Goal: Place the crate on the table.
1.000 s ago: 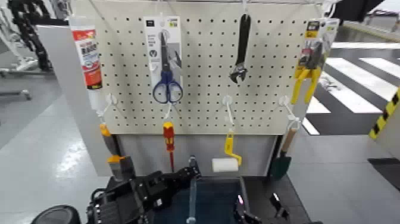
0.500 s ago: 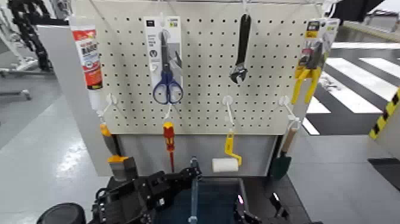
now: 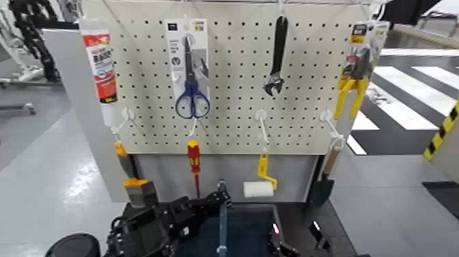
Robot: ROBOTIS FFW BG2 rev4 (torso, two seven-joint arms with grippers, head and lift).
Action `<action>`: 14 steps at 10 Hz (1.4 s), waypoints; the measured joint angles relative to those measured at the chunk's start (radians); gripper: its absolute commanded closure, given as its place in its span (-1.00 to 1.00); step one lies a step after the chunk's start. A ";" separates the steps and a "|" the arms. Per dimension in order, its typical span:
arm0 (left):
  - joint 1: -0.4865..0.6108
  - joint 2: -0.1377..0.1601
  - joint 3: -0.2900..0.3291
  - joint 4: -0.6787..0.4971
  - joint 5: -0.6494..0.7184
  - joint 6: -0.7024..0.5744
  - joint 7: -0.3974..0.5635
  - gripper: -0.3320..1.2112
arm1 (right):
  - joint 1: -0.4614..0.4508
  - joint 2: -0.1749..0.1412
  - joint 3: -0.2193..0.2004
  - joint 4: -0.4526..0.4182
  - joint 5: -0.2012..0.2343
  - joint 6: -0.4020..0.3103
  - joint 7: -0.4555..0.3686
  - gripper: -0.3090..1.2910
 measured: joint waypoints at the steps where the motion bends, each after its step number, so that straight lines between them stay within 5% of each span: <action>1: 0.000 -0.001 0.000 0.001 -0.004 -0.009 -0.011 0.50 | 0.000 0.000 0.000 0.000 0.000 0.000 0.000 -0.44; 3: 0.004 -0.005 0.001 0.001 -0.015 -0.029 -0.032 0.08 | 0.001 0.000 -0.001 0.000 -0.001 0.000 0.000 -0.44; 9: 0.042 -0.024 0.028 -0.030 -0.039 -0.036 -0.039 -0.03 | 0.003 0.000 -0.003 -0.003 -0.003 0.002 0.000 -0.44; 13: 0.129 -0.051 0.106 -0.134 -0.094 -0.035 -0.024 -0.49 | 0.004 0.000 -0.003 -0.006 -0.003 0.006 0.000 -0.44; 14: 0.151 -0.056 0.131 -0.164 -0.099 -0.028 -0.020 -0.46 | 0.005 0.000 -0.003 -0.007 -0.003 0.007 0.000 -0.44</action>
